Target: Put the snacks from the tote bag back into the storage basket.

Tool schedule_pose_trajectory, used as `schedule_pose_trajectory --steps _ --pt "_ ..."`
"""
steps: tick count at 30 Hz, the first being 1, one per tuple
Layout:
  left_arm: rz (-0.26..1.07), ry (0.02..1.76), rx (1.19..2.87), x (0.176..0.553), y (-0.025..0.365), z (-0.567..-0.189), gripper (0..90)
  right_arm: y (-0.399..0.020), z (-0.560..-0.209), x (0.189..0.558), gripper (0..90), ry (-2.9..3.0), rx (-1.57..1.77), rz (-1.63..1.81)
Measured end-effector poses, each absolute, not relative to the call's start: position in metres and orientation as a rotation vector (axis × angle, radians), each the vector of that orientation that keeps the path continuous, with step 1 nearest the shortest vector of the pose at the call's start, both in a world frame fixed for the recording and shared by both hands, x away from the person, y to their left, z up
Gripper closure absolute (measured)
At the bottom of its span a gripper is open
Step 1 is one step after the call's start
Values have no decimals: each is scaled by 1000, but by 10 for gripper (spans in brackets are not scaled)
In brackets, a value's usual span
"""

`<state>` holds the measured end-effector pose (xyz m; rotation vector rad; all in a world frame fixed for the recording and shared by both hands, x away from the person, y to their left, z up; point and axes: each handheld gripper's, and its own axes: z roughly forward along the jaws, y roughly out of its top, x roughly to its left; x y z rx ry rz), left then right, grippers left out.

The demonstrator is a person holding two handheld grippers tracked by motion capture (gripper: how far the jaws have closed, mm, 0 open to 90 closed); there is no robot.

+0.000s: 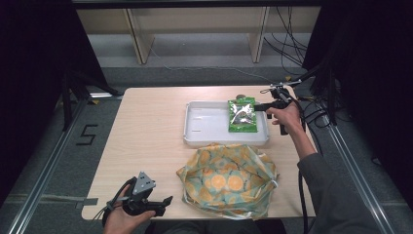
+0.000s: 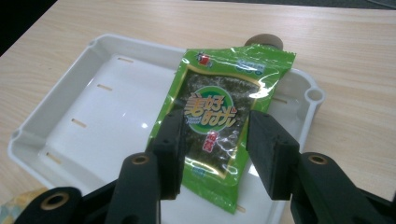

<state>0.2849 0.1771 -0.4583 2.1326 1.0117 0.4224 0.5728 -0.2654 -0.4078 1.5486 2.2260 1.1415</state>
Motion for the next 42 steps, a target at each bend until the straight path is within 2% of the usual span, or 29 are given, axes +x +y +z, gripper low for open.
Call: schedule_pose_trajectory --steps 9,17,20,26,42 --pt "438 979 2153 286 178 -458 203 -270 -397 552 542 2255 1511 1143" --pt "424 1020 2142 285 177 -459 203 -276 -394 527 519 2261 1465 1223" --pt "477 948 2183 289 180 -458 203 -279 -394 521 510 2256 1422 1229" --pt "423 1021 2140 285 177 -459 203 -280 -394 510 509 2254 1431 1267" --pt "424 1020 2142 286 177 -459 203 -287 -396 481 471 2287 1360 1271"
